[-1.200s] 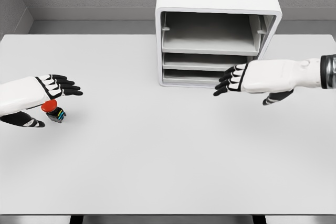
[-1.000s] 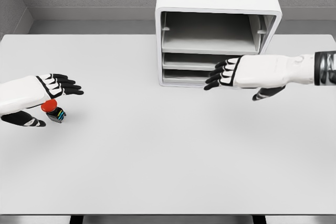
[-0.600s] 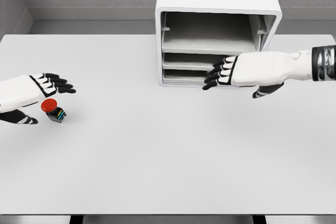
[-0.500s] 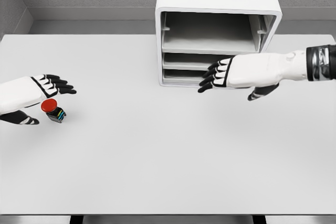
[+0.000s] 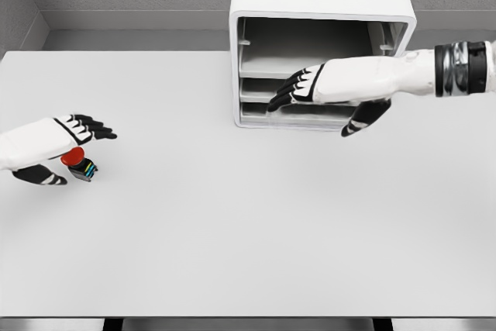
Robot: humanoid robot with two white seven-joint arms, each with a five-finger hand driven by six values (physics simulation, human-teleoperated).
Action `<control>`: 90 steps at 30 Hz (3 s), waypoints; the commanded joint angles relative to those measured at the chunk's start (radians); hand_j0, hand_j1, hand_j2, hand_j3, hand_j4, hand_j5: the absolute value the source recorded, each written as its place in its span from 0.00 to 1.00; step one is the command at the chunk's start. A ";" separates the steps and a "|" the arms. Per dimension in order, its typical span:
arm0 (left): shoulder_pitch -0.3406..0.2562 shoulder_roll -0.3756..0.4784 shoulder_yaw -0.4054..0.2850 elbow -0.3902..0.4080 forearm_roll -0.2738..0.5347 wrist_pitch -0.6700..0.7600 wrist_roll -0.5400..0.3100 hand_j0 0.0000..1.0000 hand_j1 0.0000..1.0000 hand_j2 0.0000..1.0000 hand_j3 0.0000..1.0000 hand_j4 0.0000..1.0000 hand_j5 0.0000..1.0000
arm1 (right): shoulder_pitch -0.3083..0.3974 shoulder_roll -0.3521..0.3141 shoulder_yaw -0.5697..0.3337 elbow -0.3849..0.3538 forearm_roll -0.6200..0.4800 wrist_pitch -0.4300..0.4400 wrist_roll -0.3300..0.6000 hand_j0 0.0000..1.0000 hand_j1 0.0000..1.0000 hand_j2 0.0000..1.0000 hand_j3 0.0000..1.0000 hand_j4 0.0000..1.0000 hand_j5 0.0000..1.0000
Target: Slide open multi-storey tabletop storage cabinets and put open load switch and slide close multi-storey tabletop storage cabinets
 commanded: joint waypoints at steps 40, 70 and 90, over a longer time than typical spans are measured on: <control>-0.113 -0.018 -0.047 -0.098 0.003 0.002 -0.015 0.37 0.37 0.37 0.37 0.37 0.37 | 0.002 0.072 0.037 0.163 -0.116 0.309 0.000 1.00 1.00 1.00 1.00 1.00 1.00; -0.186 -0.009 -0.047 -0.214 0.056 0.002 -0.013 0.39 0.39 0.39 0.39 0.39 0.39 | -0.014 0.066 0.077 0.048 -0.099 0.265 0.000 1.00 1.00 1.00 1.00 1.00 1.00; -0.390 -0.158 -0.157 -0.214 0.061 0.002 -0.013 0.39 0.39 0.39 0.39 0.39 0.39 | 0.008 -0.040 0.110 -0.041 -0.100 -0.066 0.000 1.00 1.00 1.00 1.00 1.00 1.00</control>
